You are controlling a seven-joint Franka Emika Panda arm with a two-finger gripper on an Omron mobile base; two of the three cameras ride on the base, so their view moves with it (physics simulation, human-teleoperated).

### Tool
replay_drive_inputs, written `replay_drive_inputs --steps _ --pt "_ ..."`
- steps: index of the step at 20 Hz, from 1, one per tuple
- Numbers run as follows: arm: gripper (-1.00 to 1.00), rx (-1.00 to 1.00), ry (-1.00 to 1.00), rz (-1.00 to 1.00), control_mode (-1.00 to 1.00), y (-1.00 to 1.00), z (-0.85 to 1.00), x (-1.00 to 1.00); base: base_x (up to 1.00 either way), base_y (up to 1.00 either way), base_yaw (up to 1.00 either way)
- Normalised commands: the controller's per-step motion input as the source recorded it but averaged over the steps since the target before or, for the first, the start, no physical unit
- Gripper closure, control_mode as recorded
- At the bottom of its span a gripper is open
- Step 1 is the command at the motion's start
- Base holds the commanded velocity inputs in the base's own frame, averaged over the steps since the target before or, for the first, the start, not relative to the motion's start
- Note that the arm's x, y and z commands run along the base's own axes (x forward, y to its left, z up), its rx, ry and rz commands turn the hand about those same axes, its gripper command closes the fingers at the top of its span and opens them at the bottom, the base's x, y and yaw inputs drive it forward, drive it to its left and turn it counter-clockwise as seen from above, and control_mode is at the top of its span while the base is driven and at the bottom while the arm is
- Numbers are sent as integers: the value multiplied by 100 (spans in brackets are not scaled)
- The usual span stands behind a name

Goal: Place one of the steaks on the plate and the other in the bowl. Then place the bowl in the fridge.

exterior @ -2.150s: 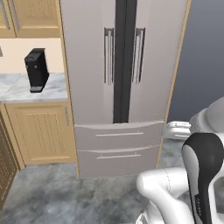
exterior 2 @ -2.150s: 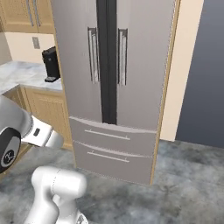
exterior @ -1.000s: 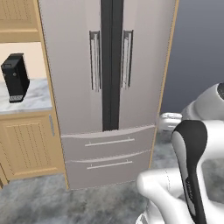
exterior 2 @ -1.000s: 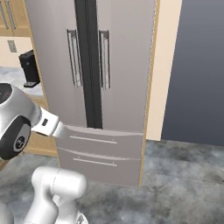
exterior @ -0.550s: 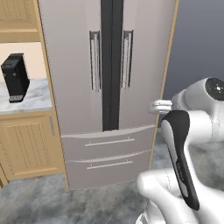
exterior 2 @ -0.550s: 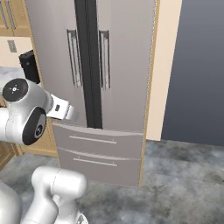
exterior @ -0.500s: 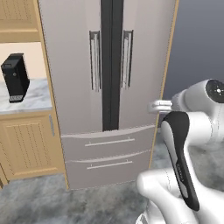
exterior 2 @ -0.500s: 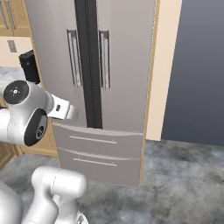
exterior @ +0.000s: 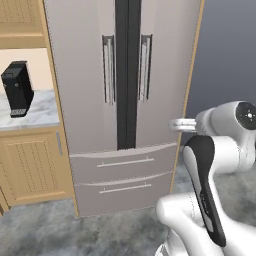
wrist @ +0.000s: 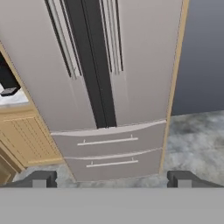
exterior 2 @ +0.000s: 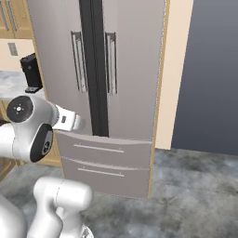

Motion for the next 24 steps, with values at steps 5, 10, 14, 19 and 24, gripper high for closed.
replay_drive_inputs --steps 5,10,14,19,24 --pt "-100 0 3 -5 100 0 28 14 9 0 -2" --pt "-100 0 0 0 100 0 0 0 36 -4 -4" --pt "-100 0 0 0 100 0 0 0 32 -2 0" --pt "-100 0 0 0 100 0 0 0 65 -3 0" --pt "-100 0 0 0 100 0 0 0 52 -3 0"
